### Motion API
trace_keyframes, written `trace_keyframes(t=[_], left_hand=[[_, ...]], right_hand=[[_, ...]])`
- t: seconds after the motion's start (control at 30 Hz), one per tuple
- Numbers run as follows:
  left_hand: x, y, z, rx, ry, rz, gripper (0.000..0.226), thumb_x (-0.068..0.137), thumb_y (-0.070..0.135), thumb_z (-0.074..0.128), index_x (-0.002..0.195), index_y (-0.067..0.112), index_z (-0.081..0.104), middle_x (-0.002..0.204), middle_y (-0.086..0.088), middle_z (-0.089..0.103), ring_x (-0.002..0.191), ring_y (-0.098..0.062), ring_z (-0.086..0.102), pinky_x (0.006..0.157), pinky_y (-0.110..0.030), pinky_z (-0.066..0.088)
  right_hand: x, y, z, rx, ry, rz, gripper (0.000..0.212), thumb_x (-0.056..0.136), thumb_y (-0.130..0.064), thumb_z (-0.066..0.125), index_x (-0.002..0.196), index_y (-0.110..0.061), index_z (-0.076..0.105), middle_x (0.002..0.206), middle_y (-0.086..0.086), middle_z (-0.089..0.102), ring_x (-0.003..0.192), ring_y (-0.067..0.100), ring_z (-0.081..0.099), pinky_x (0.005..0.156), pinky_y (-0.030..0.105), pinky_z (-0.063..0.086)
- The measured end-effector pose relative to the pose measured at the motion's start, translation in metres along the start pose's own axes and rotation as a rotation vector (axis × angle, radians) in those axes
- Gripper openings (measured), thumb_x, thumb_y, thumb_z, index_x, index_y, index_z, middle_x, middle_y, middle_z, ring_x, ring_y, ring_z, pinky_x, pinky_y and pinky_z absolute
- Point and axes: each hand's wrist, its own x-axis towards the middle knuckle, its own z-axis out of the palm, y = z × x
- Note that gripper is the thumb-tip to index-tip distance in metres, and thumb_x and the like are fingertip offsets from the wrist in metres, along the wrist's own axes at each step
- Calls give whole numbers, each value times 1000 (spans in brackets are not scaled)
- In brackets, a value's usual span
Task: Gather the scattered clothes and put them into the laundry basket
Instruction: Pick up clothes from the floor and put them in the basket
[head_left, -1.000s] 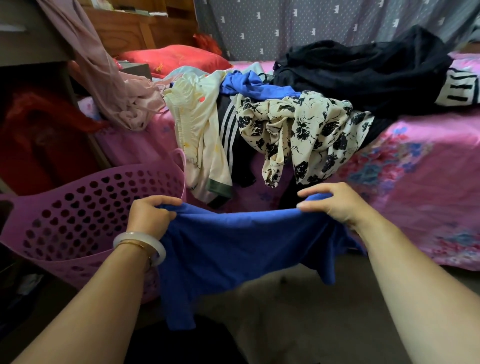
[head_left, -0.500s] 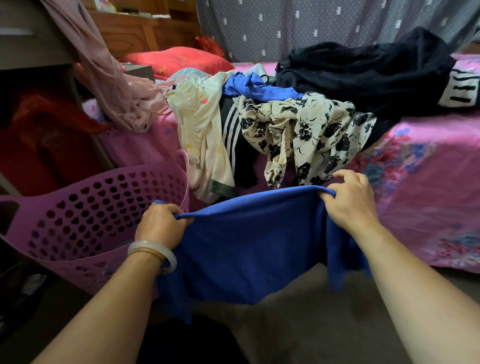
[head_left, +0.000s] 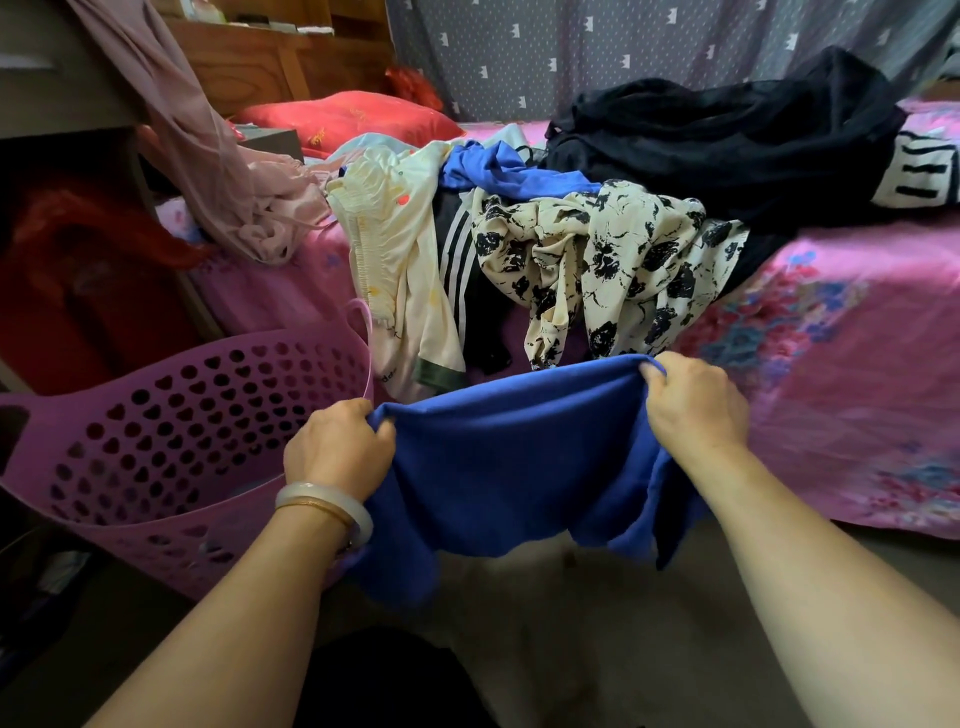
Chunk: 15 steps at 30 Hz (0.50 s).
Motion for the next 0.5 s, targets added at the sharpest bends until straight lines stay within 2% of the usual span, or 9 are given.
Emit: trace_keyframes(t=[0.07, 0.13, 0.2, 0.23, 0.3, 0.33, 0.37, 0.43, 0.5], left_hand=[[0, 3, 10, -55, -124, -86, 34, 93, 36, 46, 70, 14, 60, 84, -13, 66, 76, -33, 57, 66, -34, 43], [0, 10, 18, -183, -247, -160, 39, 96, 33, 45, 92, 3, 68, 106, -23, 66, 97, -39, 60, 80, -38, 46], [-3, 21, 21, -231, -362, -204, 48, 100, 33, 39, 118, -6, 60, 125, -25, 59, 118, -37, 54, 94, -35, 42], [-5, 26, 21, -247, -421, -210, 48, 102, 32, 36, 124, -5, 57, 129, -24, 56, 122, -35, 51, 96, -34, 40], [-9, 34, 22, -306, -515, -174, 38, 103, 29, 33, 113, 5, 61, 119, -20, 56, 114, -31, 52, 96, -33, 38], [-10, 37, 27, -376, -556, -164, 32, 102, 32, 37, 94, 12, 61, 110, -16, 54, 109, -28, 52, 94, -30, 40], [-10, 39, 31, -459, -582, -162, 29, 98, 37, 43, 79, 19, 56, 105, -12, 52, 108, -28, 54, 101, -35, 42], [-7, 37, 48, -603, -613, -170, 23, 83, 48, 51, 69, 29, 51, 103, -11, 56, 113, -35, 58, 102, -48, 44], [-8, 36, 58, -778, -636, -211, 19, 80, 40, 58, 70, 24, 60, 101, -16, 63, 101, -33, 62, 98, -55, 47]], right_hand=[[-4, -10, 1, 46, -105, 53, 41, 99, -41, 39, 75, -12, 55, 91, 21, 63, 91, 40, 59, 68, 37, 35], [-7, -21, 7, 259, -228, 160, 49, 98, -41, 44, 59, -11, 45, 71, 17, 55, 79, 36, 56, 69, 34, 35], [-11, -32, 13, 577, -368, 323, 48, 93, -43, 55, 58, -10, 48, 64, 13, 55, 66, 29, 54, 68, 35, 42], [-13, -36, 17, 718, -439, 406, 45, 89, -45, 60, 64, -8, 56, 69, 14, 62, 68, 28, 60, 71, 37, 49], [-16, -42, 20, 857, -573, 511, 40, 84, -47, 67, 81, -7, 68, 91, 16, 72, 85, 31, 69, 83, 43, 57], [-18, -47, 20, 890, -629, 526, 38, 85, -45, 67, 87, -7, 69, 97, 16, 72, 89, 30, 69, 85, 43, 57], [-21, -52, 19, 924, -681, 524, 35, 88, -41, 66, 93, -6, 69, 100, 15, 72, 89, 28, 69, 83, 39, 57], [-27, -62, 18, 995, -804, 494, 28, 93, -31, 61, 99, -4, 66, 99, 13, 70, 84, 23, 67, 76, 36, 56], [-34, -72, 16, 1035, -926, 455, 19, 95, -24, 58, 95, -7, 65, 89, 9, 68, 77, 19, 65, 69, 35, 57]])
